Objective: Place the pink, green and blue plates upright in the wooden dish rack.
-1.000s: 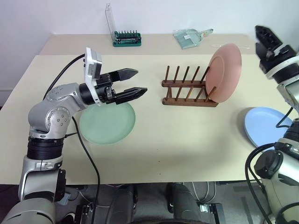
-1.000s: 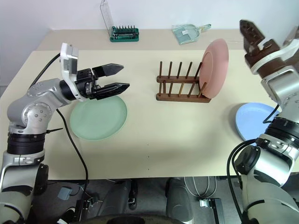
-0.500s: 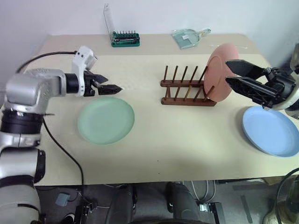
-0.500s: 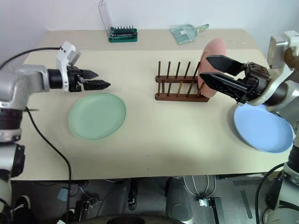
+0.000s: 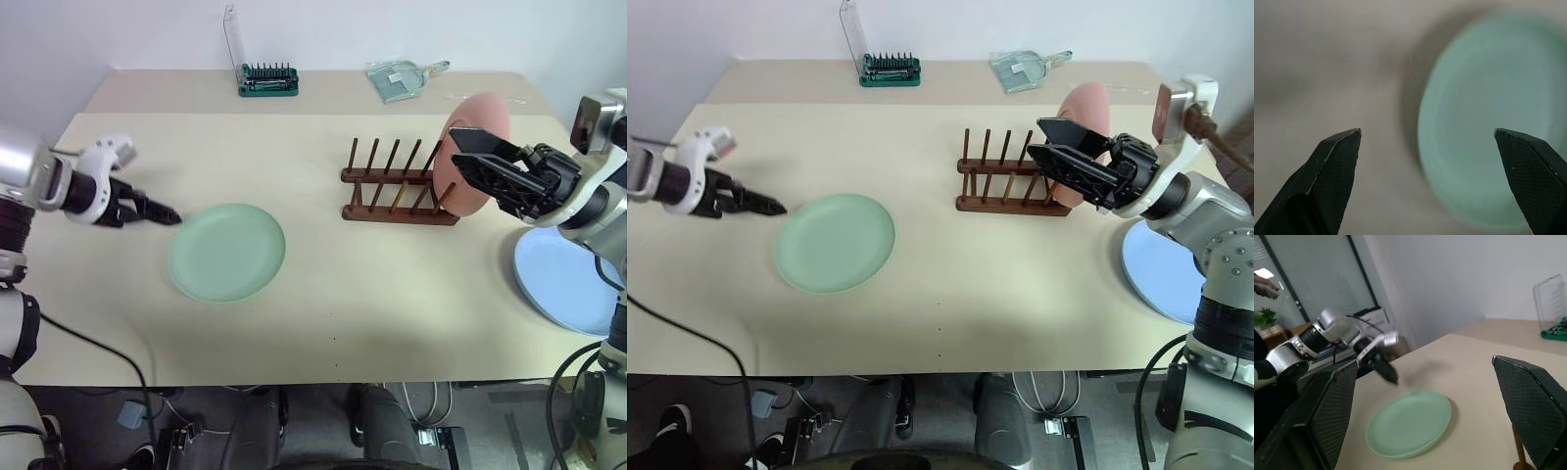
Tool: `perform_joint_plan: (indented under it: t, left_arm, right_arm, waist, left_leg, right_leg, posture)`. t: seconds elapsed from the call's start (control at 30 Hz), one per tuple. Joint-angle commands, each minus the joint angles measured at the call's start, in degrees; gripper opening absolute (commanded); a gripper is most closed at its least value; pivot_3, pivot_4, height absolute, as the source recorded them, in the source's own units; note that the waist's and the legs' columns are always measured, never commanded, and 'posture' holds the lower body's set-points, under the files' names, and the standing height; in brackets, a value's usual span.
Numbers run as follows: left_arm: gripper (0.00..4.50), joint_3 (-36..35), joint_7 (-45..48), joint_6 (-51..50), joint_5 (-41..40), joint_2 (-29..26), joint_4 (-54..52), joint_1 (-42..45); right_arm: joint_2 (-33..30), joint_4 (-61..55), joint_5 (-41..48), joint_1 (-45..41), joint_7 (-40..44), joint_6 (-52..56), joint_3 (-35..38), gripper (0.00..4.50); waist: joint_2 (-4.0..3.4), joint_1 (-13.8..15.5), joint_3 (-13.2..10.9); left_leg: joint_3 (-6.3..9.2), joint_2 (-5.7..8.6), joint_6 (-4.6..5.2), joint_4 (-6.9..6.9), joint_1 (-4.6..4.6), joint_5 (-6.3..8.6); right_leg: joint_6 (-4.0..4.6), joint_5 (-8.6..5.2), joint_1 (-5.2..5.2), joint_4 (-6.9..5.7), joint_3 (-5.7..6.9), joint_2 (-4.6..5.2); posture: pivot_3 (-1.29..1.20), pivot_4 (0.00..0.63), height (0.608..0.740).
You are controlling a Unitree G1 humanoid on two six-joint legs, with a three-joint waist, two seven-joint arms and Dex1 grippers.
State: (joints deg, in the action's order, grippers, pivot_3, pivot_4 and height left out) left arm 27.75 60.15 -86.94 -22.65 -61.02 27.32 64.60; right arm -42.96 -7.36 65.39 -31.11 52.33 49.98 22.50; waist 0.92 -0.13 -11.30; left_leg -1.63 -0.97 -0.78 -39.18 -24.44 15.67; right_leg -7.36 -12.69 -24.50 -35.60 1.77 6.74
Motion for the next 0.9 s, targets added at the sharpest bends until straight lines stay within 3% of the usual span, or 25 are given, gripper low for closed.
perform_joint_plan:
  t: [0.03,0.23,0.27,0.33,0.57,0.77,0.9]
  left_arm:
    - [4.5,4.3,3.7,-1.6,0.2,-0.7,2.5,2.7]
    - [4.5,10.3,7.1,1.2,2.9,4.4,10.5,5.4]
    - [4.24,10.8,7.6,2.1,3.4,5.1,11.3,5.4]
    - [3.64,10.8,7.5,3.4,4.4,6.9,13.1,5.2]
    - [0.08,8.9,7.4,6.8,8.1,10.6,18.0,6.6]
    - [0.03,2.5,6.7,13.6,10.0,11.4,22.3,10.1]
    - [0.03,-19.5,-6.7,22.4,3.5,12.7,31.6,19.4]
  right_arm:
    - [0.3,0.3,0.6,-2.0,-0.5,-0.4,0.5,4.48]
    - [0.1,-0.7,1.5,-1.9,-2.3,0.2,1.0,4.48]
    - [0.0,-0.9,1.9,-1.8,-2.7,0.3,1.4,4.5]
    - [-0.3,-1.2,2.4,-1.5,-3.3,0.6,2.0,4.5]
    - [-0.9,-2.7,3.6,-0.2,-5.8,1.3,3.5,4.5]
    - [-1.0,-4.5,3.2,0.6,-5.4,0.4,3.0,4.5]
    - [-2.8,-8.7,-1.3,0.6,-2.4,-2.3,-0.3,4.5]
  waist:
    - [0.0,0.0,0.0]
    - [0.0,0.4,0.0]
    - [0.0,0.4,0.0]
    - [0.0,0.4,0.0]
    - [0.02,0.9,0.0]
    - [0.02,0.6,0.0]
    - [0.2,0.7,-0.1]
  left_leg:
    - [0.0,0.0,0.0,0.0,0.0,0.0]
    - [-0.01,0.0,0.0,-0.01,0.0,0.0]
    - [-0.01,0.0,0.0,-0.01,0.0,0.0]
    - [-0.01,0.0,0.0,0.0,0.0,0.0]
    - [-0.01,0.0,0.0,-0.03,0.01,0.0]
    - [-0.01,0.0,0.01,-0.04,0.0,0.0]
    - [0.01,0.0,0.0,-0.09,-0.12,0.0]
  right_leg:
    - [0.0,0.0,0.0,-0.01,0.0,0.0]
    - [0.0,0.0,-0.01,-0.02,0.0,0.0]
    - [0.0,0.0,-0.01,-0.02,0.0,0.0]
    - [0.0,0.0,-0.02,-0.02,0.0,0.0]
    - [0.0,0.0,-0.02,-0.06,-0.01,0.0]
    - [0.0,0.0,-0.05,-0.2,-0.01,0.01]
    - [0.0,0.0,-0.19,-0.39,0.0,0.01]
  posture:
    - [0.0,0.15,0.724]
    - [0.0,0.15,0.724]
    - [0.0,0.15,0.724]
    - [0.0,0.15,0.724]
    - [0.0,0.15,0.724]
    - [0.0,0.15,0.724]
    - [0.0,0.15,0.724]
